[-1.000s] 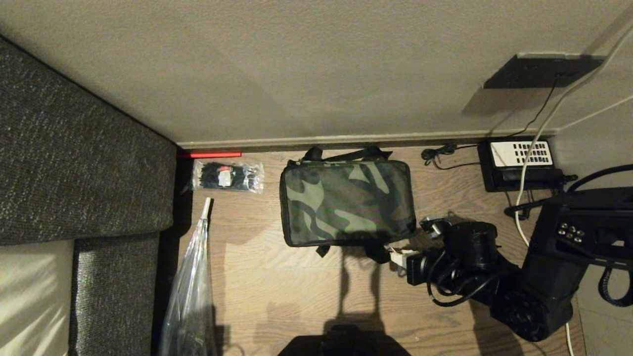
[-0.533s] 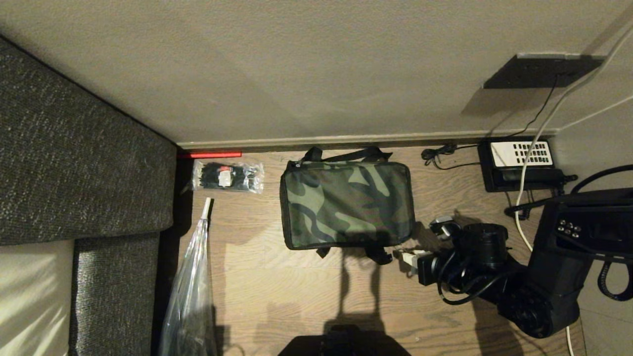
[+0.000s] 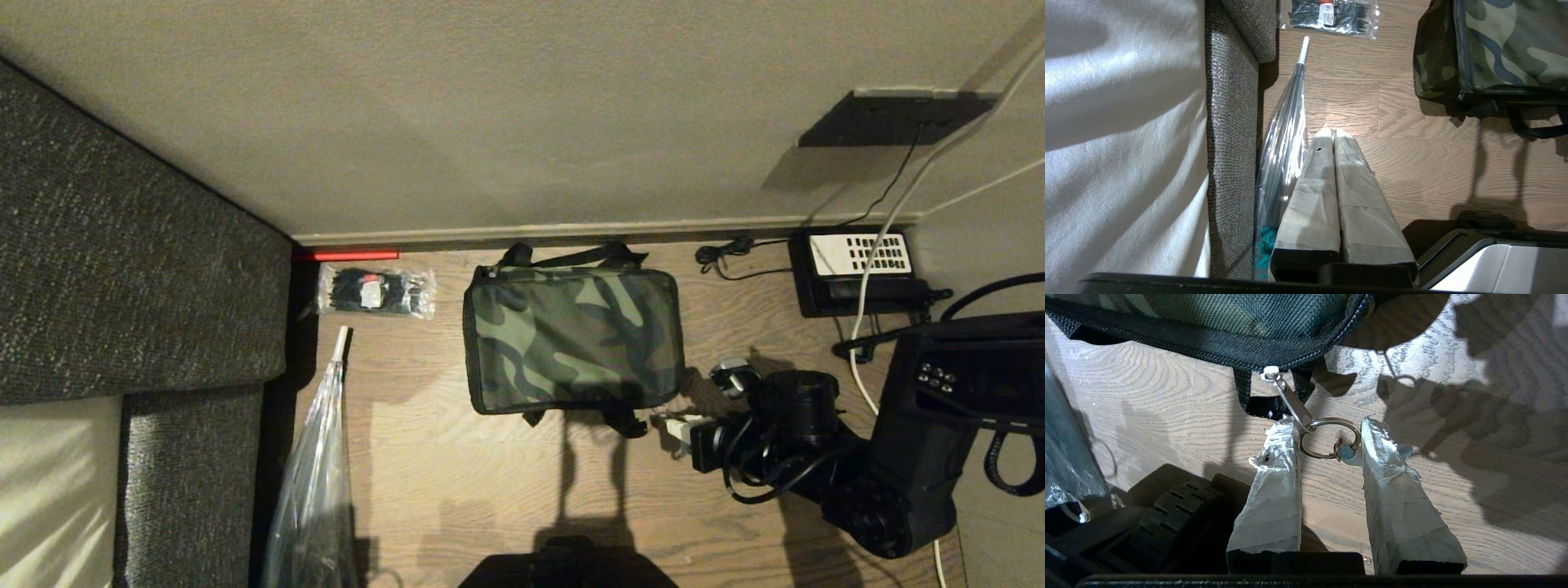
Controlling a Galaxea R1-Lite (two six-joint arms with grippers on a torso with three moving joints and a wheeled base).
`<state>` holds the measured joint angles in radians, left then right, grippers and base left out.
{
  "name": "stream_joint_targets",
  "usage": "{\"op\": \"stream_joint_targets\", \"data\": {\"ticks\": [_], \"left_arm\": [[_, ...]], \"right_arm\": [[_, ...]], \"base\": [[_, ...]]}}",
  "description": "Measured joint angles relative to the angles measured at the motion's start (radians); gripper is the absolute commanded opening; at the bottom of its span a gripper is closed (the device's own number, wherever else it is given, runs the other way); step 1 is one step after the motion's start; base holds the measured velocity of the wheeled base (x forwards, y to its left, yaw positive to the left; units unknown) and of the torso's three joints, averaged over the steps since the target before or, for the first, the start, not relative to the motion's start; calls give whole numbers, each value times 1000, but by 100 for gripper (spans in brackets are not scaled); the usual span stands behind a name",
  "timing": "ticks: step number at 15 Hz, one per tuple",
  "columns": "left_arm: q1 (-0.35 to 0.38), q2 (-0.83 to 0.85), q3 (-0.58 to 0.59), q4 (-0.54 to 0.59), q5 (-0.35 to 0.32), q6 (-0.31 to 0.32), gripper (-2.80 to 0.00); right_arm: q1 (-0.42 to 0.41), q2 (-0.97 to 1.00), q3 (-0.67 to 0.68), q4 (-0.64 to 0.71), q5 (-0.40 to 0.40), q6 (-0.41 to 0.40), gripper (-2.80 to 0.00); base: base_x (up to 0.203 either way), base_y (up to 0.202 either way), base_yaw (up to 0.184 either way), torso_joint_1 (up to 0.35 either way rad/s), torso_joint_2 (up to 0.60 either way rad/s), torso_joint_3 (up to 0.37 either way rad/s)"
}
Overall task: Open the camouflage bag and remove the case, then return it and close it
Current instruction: Open the top of the storage box
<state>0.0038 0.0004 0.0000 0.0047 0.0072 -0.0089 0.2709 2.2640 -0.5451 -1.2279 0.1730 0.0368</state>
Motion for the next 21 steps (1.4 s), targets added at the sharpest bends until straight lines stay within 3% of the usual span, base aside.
{"op": "stream_joint_targets", "data": {"ticks": [21], "left_arm": [[0,0,0,0,0,0,-280]], "right_arm": [[-39,-122,9,64,41,11,-280]], "base": [[0,0,0,0,0,0]]}}
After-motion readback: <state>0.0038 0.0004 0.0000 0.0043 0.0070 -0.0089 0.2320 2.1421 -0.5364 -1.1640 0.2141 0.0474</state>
